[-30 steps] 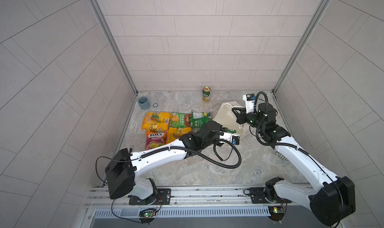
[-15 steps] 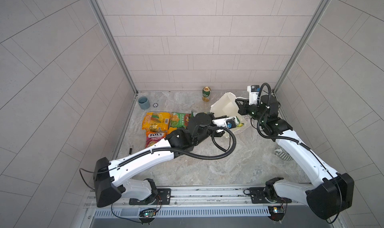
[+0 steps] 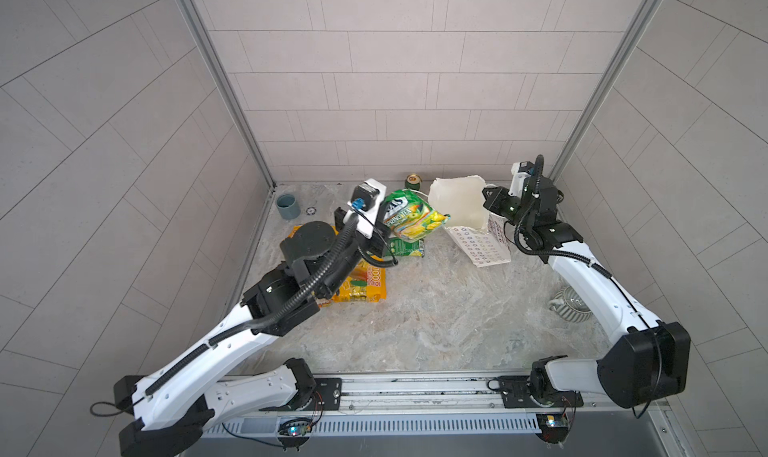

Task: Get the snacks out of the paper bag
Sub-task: 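Lift the green Spring Tea packet up out of the bag with the left gripper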

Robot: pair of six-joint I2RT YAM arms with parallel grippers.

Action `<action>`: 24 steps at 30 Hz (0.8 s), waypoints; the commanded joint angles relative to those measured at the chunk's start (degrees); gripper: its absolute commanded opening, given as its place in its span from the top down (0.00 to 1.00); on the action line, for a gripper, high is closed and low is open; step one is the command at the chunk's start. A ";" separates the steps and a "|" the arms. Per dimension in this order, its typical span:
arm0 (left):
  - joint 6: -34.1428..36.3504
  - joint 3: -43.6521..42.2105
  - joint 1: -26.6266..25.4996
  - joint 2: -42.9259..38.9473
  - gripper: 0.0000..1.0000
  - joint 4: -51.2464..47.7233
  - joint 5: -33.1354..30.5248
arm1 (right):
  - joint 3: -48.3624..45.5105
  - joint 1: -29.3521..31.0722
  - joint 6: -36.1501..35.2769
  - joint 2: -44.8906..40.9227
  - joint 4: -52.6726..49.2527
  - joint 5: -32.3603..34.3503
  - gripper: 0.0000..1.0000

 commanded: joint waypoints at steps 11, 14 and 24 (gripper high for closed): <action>-27.98 -12.53 13.60 1.02 1.00 -11.15 18.97 | -0.89 -5.38 28.06 1.30 16.97 -8.20 1.00; -31.31 -16.22 13.87 0.93 1.00 -5.84 23.14 | -3.33 -5.93 32.86 3.07 22.63 -8.33 1.00; -40.35 -23.11 13.87 6.12 1.00 5.45 31.73 | -6.55 -8.17 38.78 6.56 28.50 -9.13 1.00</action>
